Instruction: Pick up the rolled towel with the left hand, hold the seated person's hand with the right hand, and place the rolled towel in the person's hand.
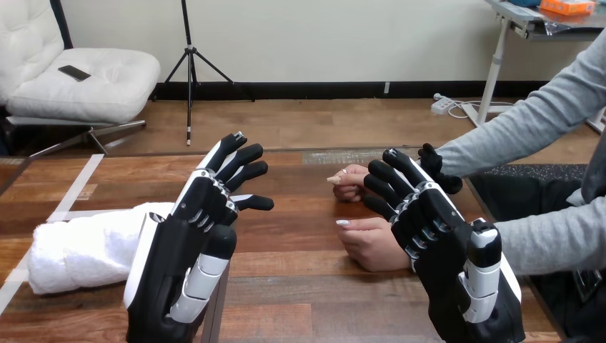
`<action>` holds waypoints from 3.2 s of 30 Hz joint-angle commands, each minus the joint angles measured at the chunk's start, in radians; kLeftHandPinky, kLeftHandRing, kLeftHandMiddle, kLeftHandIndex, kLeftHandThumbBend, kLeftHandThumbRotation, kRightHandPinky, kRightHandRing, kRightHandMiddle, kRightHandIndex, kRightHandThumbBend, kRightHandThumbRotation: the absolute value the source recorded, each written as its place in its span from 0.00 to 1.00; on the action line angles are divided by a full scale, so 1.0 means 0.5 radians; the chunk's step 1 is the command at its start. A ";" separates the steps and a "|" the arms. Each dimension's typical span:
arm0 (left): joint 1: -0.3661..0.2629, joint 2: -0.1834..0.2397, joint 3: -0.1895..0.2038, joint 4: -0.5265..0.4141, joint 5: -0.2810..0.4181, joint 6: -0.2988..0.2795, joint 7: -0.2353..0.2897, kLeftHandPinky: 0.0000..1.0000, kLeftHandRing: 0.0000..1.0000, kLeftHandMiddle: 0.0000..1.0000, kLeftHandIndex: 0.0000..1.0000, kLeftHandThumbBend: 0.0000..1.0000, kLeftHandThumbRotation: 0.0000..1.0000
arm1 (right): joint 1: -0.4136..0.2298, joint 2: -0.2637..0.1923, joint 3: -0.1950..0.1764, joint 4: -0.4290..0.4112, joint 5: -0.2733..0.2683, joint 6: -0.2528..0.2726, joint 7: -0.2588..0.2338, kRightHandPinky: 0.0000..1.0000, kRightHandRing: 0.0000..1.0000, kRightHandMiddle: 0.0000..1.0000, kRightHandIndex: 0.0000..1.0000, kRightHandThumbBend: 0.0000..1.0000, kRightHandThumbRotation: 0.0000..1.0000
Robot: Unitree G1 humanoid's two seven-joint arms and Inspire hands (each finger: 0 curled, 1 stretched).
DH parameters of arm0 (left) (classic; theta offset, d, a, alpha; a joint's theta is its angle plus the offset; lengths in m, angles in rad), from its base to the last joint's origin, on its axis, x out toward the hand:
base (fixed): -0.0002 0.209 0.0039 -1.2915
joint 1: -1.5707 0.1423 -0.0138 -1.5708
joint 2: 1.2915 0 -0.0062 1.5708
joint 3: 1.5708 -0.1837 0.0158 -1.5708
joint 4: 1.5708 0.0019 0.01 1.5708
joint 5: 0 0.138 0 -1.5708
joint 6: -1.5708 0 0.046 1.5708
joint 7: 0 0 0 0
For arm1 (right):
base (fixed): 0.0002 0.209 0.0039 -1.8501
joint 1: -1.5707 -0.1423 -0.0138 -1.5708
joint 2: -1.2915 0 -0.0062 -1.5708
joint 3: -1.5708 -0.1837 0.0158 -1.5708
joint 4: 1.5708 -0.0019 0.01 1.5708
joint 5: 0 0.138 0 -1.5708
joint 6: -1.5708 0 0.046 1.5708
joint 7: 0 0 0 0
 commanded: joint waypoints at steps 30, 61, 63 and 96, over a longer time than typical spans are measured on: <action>-0.069 -0.028 -0.012 -0.018 -0.015 -0.039 0.004 0.64 0.82 0.85 0.88 0.69 0.85 | -0.059 -0.005 -0.014 -0.104 0.012 -0.024 0.007 0.92 0.93 0.92 0.93 0.85 1.00; -0.210 0.073 0.270 0.130 0.388 -0.098 0.331 0.69 0.84 0.87 0.85 0.86 0.86 | -0.048 -0.008 -0.012 -0.115 0.009 -0.018 0.005 0.94 0.93 0.92 0.93 0.83 0.98; -0.225 0.086 0.282 0.158 0.396 -0.114 0.342 0.70 0.85 0.87 0.85 0.85 0.87 | -0.046 -0.007 -0.011 -0.117 0.002 -0.018 0.000 0.94 0.93 0.92 0.93 0.83 0.98; -0.554 0.421 0.508 0.879 0.560 -0.318 0.513 0.88 0.91 0.91 0.89 0.86 0.87 | -0.067 0.004 -0.012 -0.097 -0.027 -0.028 -0.019 0.93 0.93 0.91 0.92 0.82 0.99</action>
